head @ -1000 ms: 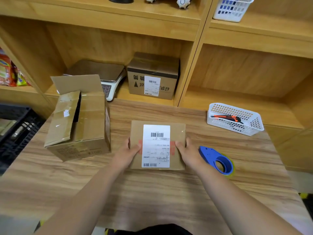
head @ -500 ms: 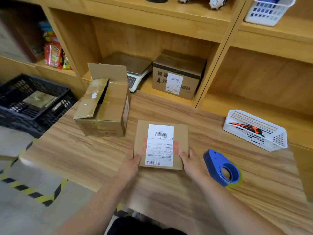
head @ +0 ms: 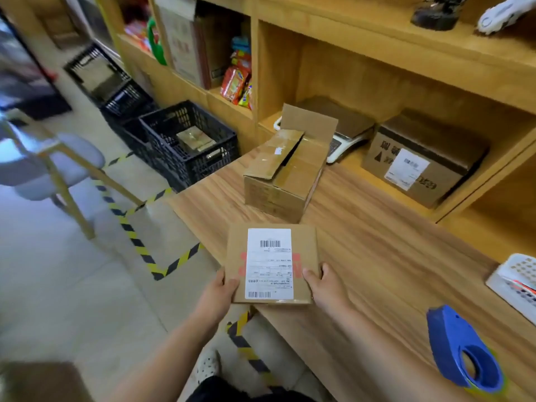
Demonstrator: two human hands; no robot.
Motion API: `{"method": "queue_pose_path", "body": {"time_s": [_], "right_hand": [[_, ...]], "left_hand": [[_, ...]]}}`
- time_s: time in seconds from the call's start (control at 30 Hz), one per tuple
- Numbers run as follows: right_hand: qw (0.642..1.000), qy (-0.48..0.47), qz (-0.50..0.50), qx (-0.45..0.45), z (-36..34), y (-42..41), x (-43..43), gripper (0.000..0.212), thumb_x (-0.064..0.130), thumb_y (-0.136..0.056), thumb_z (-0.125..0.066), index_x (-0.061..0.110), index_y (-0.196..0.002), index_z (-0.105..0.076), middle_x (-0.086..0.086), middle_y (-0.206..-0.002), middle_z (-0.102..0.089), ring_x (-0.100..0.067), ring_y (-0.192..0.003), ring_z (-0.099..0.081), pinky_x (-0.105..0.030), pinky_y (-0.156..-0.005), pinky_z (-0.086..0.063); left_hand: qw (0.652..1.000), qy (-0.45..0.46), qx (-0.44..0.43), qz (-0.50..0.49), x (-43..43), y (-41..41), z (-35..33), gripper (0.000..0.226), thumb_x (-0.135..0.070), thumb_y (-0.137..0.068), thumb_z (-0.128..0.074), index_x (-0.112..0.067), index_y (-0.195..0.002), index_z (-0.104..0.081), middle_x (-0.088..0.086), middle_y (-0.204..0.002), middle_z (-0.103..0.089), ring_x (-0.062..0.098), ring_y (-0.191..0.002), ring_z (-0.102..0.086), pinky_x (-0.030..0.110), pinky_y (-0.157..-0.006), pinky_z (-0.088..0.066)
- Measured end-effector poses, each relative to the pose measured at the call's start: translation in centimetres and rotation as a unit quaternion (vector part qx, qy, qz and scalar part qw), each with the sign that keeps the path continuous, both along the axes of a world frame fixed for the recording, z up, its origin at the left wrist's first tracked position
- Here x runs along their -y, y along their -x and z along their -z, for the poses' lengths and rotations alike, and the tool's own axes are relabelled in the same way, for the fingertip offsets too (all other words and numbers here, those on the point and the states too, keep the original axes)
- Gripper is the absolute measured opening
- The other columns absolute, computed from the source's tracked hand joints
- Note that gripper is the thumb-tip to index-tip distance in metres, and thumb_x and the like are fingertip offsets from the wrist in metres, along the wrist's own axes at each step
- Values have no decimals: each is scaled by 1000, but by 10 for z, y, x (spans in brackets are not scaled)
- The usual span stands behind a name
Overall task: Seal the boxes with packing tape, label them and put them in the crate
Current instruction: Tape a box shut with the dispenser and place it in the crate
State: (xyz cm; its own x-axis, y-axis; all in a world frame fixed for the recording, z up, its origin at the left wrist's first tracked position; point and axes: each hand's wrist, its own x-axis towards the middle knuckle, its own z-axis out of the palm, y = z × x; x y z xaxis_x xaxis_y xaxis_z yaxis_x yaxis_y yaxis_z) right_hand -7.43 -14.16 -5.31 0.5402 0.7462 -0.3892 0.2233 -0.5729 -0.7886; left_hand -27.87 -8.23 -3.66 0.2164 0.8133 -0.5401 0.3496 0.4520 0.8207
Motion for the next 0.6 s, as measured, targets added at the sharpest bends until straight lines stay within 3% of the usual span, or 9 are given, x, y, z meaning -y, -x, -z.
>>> {"method": "queue_pose_path", "body": {"time_s": [0.23, 0.33, 0.47, 0.6], "right_hand": [[997, 3, -67, 26, -4, 78, -88, 33, 32, -90, -59, 13, -115, -49, 0, -103, -62, -23, -98, -60, -32, -81, -45], [996, -10, -88, 17, -6, 127, -139, 31, 31, -92, -57, 16, -117, -47, 3, -103, -59, -19, -96, -59, -30, -80, -44], [995, -28, -96, -4, -4, 187, -200, 30, 28, -90, -59, 15, -115, -48, 0, -106, -62, -21, -98, -61, -33, -85, -47], [994, -27, -103, -27, 0, 250, -265, 29, 27, -90, -61, 12, -111, -49, -4, -109, -65, -24, -101, -61, -36, -88, -48]], "left_hand": [[996, -6, 13, -93, -55, 85, 1, 26, -19, -98, -42, -17, -123, -52, -2, -106, -66, 11, -94, -60, 21, -70, -42], [993, -17, 27, -118, -97, 134, 0, 19, -17, -98, -43, -21, -113, -53, -4, -100, -65, 5, -87, -58, 17, -64, -39], [990, -22, 30, -134, -153, 196, -4, 15, -19, -97, -45, -32, -94, -52, -3, -102, -66, 10, -91, -59, 19, -67, -41], [988, -29, 36, -144, -211, 253, -11, 13, -19, -96, -49, -25, -108, -50, -9, -93, -63, 5, -86, -58, 17, -64, -39]]}}
